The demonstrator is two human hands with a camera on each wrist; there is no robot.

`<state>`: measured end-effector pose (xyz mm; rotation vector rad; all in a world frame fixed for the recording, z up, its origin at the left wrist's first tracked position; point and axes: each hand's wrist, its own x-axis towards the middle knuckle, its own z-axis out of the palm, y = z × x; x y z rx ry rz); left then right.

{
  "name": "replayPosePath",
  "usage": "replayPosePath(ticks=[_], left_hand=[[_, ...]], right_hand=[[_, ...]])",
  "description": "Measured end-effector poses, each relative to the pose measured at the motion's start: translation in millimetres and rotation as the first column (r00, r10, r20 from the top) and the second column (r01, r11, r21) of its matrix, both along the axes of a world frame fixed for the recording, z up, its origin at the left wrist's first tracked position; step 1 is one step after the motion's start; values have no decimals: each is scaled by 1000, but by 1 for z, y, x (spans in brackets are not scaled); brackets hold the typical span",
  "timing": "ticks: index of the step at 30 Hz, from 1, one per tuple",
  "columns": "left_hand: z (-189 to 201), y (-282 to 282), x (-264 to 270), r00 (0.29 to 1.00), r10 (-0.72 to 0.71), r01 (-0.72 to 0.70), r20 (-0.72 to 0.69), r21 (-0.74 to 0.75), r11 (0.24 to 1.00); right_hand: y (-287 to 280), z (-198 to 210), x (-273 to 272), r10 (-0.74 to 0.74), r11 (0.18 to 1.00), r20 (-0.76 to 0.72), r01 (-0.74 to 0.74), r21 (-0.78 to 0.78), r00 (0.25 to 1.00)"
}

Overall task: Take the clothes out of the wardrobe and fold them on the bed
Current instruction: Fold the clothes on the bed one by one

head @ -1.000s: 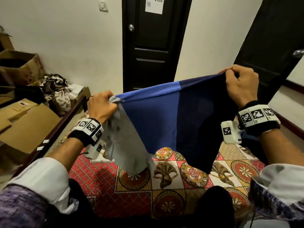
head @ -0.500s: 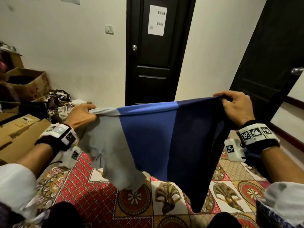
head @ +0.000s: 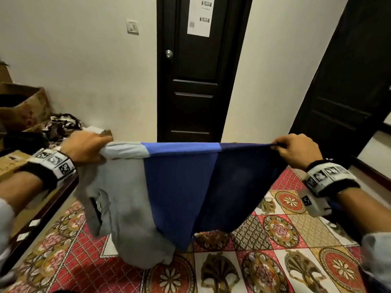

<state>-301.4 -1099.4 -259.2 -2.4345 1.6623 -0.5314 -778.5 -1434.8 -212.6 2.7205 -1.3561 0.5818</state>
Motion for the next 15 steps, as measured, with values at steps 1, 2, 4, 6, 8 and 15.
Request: replayPosePath(ticks=[1,2,4,6,8,15], left_hand=[[13,-9,7,998,56,-55,37,-17,998],[27,-18,12,995,90,-88,48,-54,995],[58,-34,24,992,123,-119,11,-167,979],[89,-45,40,991,128,-136,-48,-309,941],[117,-48,59,993,108,-115,-42,-442,890],[122,-20,56,995,4,58,96,-638,768]], right_hand=[[-6,6,12,-16,1000,-7,16,-23,1000],[-13,14,25,-34,999,6,35,-41,999],[-27,36,48,-78,995,58,81,-57,995],[-39,64,65,-113,991,155,123,-54,981],[-45,92,76,-131,987,277,153,-58,952],[-27,95,48,-31,991,599,102,-84,800]])
